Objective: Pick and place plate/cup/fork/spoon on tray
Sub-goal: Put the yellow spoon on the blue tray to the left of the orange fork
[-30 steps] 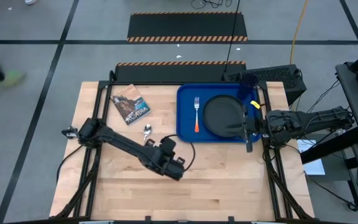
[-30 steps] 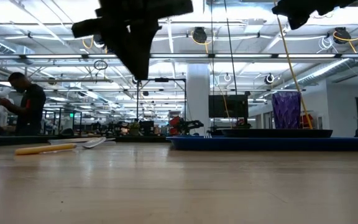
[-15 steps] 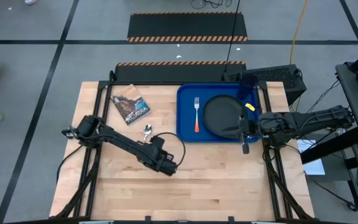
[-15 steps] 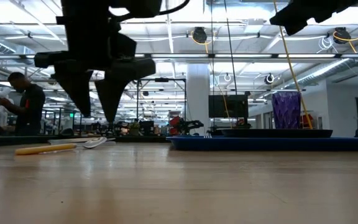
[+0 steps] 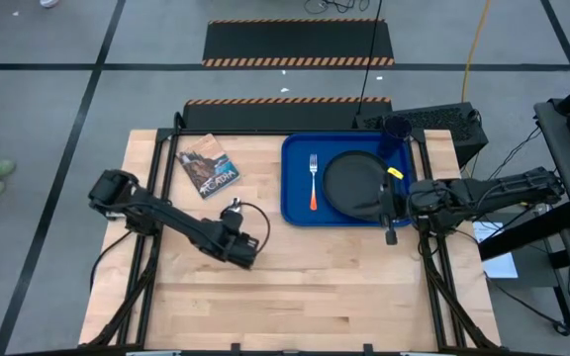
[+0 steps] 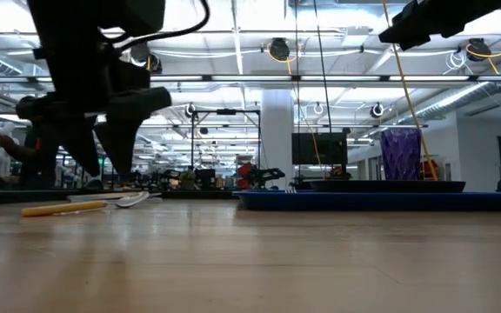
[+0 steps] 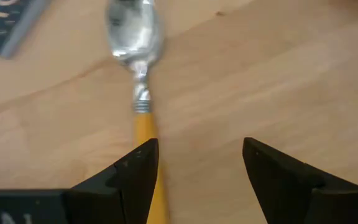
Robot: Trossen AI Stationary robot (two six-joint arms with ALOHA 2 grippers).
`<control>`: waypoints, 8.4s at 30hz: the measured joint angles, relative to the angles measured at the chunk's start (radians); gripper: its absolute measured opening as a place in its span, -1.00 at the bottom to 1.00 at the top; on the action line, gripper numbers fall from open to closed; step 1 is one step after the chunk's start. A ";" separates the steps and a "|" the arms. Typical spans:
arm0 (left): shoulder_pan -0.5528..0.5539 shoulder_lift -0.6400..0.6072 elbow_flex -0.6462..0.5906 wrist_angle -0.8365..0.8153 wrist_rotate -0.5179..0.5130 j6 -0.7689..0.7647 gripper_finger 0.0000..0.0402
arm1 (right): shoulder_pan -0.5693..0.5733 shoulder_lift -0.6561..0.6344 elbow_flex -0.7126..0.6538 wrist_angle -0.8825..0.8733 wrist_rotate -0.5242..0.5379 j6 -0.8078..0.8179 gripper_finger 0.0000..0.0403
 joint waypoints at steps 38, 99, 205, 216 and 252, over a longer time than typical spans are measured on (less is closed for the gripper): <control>0.085 -0.058 -0.270 0.289 0.002 0.065 0.17 | -0.001 0.046 0.000 0.016 0.099 -0.071 -0.58; 0.136 -0.138 -0.355 0.534 0.005 0.088 -0.87 | 0.000 0.043 0.000 -0.063 0.098 -0.063 -0.58; 0.545 0.359 0.081 1.200 0.039 0.339 -0.94 | 0.000 -0.274 0.046 -0.137 0.278 -0.184 -0.58; 0.552 0.359 0.081 1.129 -0.010 0.297 -0.77 | 0.000 -0.275 0.046 -0.132 0.278 -0.176 -0.58; 0.489 0.124 0.257 0.703 0.078 1.198 -0.27 | 0.000 -0.246 0.021 -0.263 0.278 -0.015 -0.58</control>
